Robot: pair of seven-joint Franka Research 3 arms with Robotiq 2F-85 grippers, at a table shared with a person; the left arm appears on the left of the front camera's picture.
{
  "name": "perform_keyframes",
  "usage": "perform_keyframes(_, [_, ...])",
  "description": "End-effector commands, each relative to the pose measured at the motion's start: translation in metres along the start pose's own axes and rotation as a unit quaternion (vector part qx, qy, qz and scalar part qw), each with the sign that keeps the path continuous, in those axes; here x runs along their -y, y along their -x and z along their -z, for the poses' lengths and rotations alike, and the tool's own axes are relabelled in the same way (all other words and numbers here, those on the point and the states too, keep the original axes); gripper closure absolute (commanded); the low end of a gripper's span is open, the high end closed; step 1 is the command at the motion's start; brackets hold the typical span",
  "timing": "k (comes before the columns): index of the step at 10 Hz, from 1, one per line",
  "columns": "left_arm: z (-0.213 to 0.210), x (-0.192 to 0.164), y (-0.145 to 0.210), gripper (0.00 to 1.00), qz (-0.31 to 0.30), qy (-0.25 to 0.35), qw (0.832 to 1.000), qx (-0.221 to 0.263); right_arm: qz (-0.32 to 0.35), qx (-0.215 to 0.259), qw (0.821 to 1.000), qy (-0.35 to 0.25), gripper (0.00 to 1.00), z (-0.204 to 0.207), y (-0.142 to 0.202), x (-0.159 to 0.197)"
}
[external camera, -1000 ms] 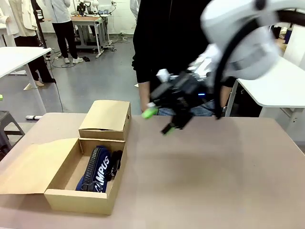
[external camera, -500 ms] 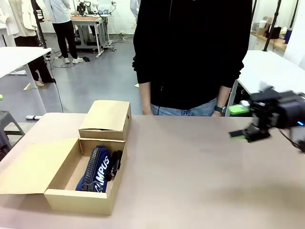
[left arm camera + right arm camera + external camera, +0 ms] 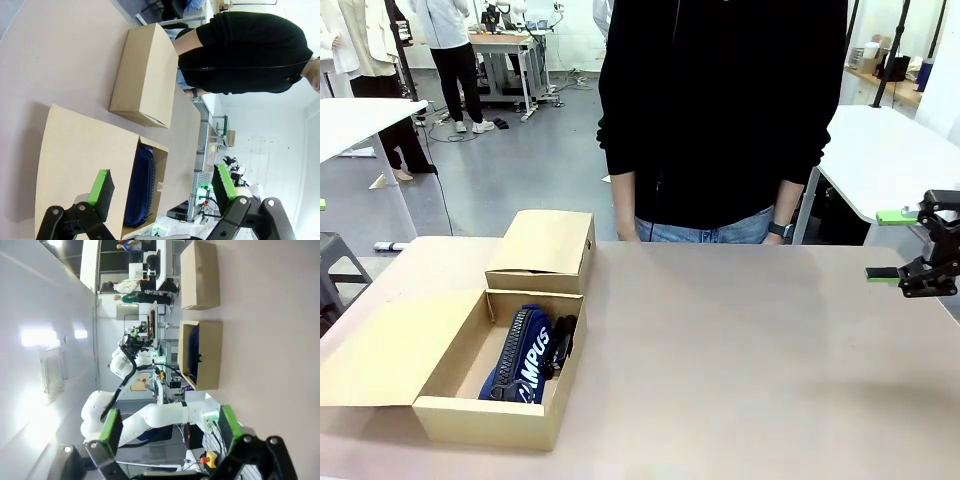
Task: Place items inside the box.
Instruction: Pick up a Pencil pouch or Stapler and place it inside the Mailer Box closest to the robot.
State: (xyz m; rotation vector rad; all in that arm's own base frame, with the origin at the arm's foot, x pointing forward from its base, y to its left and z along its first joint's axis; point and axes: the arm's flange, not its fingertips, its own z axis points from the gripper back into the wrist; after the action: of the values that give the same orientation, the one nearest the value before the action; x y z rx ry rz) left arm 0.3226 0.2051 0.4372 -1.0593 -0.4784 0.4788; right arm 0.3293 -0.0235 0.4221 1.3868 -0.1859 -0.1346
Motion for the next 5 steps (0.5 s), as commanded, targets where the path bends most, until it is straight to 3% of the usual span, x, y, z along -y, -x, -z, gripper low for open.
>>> perform_keyframes(1, [-0.0004, -0.0009, 0.0008, 0.0, 0.009, 0.01, 1.0, 0.0, -0.015, -0.005, 1.0, -0.004, 0.0, 0.0049, 0.003, -0.0122])
perform_keyframes(5, [-0.0004, -0.0009, 0.0008, 0.0, 0.009, 0.01, 1.0, 0.0, -0.015, -0.005, 1.0, -0.004, 0.0, 0.0049, 0.003, -0.0122])
